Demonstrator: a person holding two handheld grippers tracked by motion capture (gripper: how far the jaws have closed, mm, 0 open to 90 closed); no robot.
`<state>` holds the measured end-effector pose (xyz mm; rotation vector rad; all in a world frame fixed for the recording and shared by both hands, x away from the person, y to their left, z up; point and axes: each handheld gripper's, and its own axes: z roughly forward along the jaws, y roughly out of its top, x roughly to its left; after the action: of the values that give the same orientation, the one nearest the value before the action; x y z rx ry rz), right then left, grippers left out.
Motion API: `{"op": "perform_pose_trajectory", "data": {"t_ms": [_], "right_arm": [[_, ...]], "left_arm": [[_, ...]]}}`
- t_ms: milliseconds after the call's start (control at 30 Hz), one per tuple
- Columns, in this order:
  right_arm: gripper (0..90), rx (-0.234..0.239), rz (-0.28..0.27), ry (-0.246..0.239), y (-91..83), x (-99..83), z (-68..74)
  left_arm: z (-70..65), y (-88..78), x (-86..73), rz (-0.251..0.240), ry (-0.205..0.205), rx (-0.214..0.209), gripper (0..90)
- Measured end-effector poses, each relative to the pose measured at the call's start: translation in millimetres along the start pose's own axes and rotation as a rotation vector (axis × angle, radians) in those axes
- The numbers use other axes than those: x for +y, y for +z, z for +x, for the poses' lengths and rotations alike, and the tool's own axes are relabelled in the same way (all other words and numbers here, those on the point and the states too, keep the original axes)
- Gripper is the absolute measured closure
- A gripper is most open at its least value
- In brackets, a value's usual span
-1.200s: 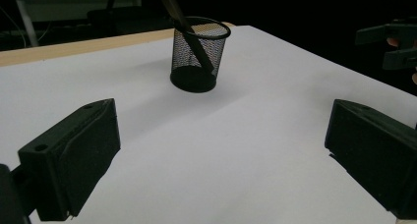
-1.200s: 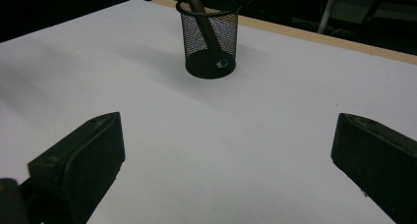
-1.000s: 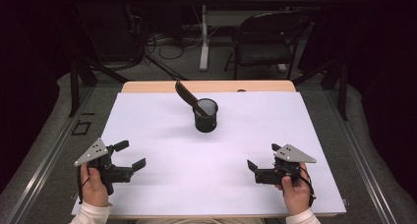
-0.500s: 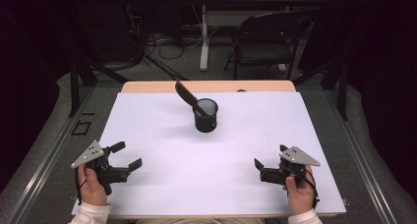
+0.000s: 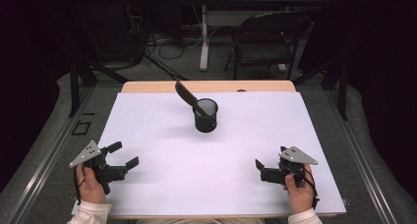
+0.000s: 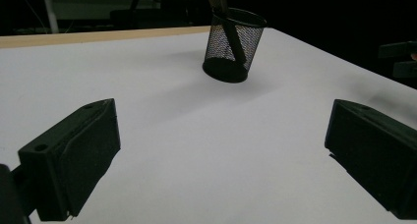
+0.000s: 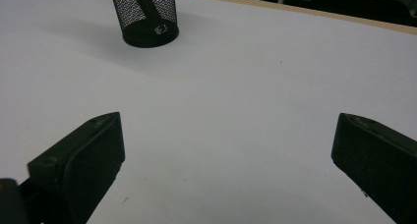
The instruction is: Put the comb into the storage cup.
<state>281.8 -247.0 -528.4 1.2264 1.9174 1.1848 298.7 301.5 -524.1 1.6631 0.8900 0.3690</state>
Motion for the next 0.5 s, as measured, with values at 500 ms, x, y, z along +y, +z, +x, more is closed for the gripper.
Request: {"op": "perform_pose_trajectory", "data": {"t_ms": [500], "right_arm": [[0.0,0.004,0.016,0.025,4.8,-4.9,-7.1]], "left_arm": [[2.6,3.2,-4.4,0.012,-0.001,0.003,0.4]]}}
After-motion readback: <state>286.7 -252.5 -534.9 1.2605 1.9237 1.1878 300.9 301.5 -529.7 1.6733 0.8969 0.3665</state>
